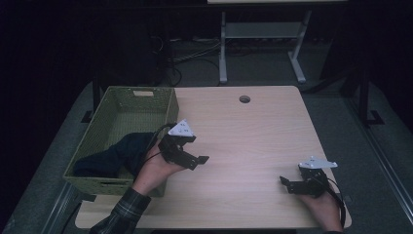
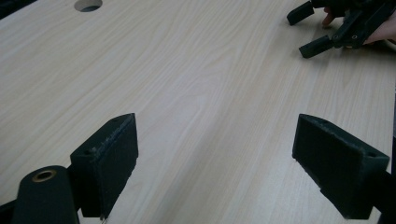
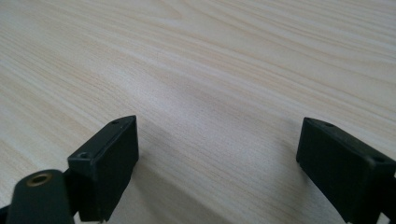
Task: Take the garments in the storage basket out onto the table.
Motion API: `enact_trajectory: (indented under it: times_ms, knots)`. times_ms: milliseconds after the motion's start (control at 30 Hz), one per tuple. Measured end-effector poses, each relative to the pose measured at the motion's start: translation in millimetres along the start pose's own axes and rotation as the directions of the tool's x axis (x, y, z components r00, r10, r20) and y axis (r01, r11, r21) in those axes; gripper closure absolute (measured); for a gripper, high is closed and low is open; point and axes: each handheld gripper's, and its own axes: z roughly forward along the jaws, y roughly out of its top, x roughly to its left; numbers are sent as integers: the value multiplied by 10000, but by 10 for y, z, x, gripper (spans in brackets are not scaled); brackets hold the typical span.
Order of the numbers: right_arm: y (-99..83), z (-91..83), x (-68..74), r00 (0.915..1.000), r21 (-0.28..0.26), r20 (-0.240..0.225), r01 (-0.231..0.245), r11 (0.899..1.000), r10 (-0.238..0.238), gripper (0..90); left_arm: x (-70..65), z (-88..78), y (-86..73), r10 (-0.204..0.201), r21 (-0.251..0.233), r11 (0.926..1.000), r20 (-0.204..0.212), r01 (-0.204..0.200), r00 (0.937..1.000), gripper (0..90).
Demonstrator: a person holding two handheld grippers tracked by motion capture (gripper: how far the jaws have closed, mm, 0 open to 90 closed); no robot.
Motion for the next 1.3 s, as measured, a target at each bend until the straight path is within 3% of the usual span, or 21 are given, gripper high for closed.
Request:
enact_trajectory:
  times_ms: [767, 1300]
  knots:
    - [-1, 1, 0, 10000, -8, 15, 6, 10000, -6, 126, 205, -368, -12, 85, 694, 9976, -650, -40, 9978, 140]
    - [0, 1, -1, 10000, -2, 7, 12, 10000, -12, 126, 386, -603, -126, -206, 888, 9955, -1299, 323, 9913, 140]
